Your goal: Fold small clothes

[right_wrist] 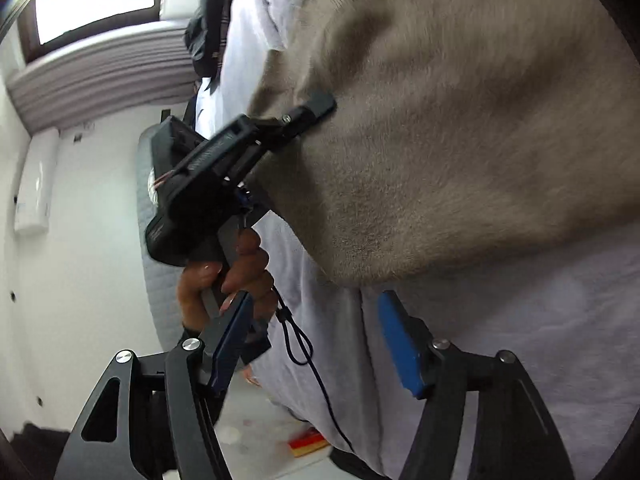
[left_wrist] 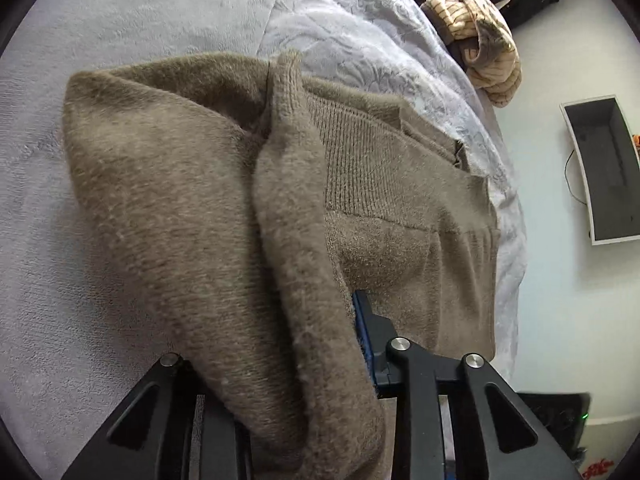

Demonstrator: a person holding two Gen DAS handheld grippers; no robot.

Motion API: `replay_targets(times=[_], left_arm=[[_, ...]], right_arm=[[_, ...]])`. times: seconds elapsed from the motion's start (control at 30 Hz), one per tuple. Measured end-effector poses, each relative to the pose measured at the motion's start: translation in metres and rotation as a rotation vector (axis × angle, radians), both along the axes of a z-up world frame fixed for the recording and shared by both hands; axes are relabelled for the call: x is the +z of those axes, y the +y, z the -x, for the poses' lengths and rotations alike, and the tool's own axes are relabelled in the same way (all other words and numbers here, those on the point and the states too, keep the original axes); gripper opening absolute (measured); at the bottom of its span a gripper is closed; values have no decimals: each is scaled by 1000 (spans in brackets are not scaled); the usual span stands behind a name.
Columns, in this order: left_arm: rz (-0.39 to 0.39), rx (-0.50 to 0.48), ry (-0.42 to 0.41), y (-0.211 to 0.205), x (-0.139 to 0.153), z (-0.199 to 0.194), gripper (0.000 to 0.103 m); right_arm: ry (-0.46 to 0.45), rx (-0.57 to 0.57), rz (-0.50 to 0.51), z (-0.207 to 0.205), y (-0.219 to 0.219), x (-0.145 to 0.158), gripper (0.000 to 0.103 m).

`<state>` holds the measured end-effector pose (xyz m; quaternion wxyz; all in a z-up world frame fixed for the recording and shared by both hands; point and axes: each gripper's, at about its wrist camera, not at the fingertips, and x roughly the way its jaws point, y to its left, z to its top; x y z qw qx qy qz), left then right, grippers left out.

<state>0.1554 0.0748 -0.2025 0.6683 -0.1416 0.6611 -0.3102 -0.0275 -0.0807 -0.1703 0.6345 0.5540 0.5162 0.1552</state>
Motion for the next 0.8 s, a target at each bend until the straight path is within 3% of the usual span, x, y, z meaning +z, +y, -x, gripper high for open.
replay_targets(times=[0.1, 0.17, 0.2, 0.33, 0.43, 0.5, 0.63, 0.8], left_arm=[[-18, 3, -40, -2, 7, 4, 31], [-42, 2, -70, -5, 13, 7, 31], [-52, 4, -77, -5, 14, 7, 31], [-90, 15, -108, -10, 19, 9, 31], [-101, 25, -124, -14, 23, 10, 28], [-103, 33, -142, -20, 32, 13, 28], [-67, 24, -198, -45, 59, 18, 28], [-49, -67, -290, -103, 100, 31, 28]], right_arm=[[-21, -33, 144, 0, -34, 22, 61], [-23, -72, 269, -7, -62, 30, 17], [-16, -80, 319, -12, -72, 31, 10], [11, -45, 491, -38, -97, 8, 8], [80, 63, 543, -52, -88, -32, 8], [58, 65, 551, -52, -84, -42, 6], [36, 39, 489, -43, -96, -44, 6], [7, -5, 355, -24, -123, -43, 6]])
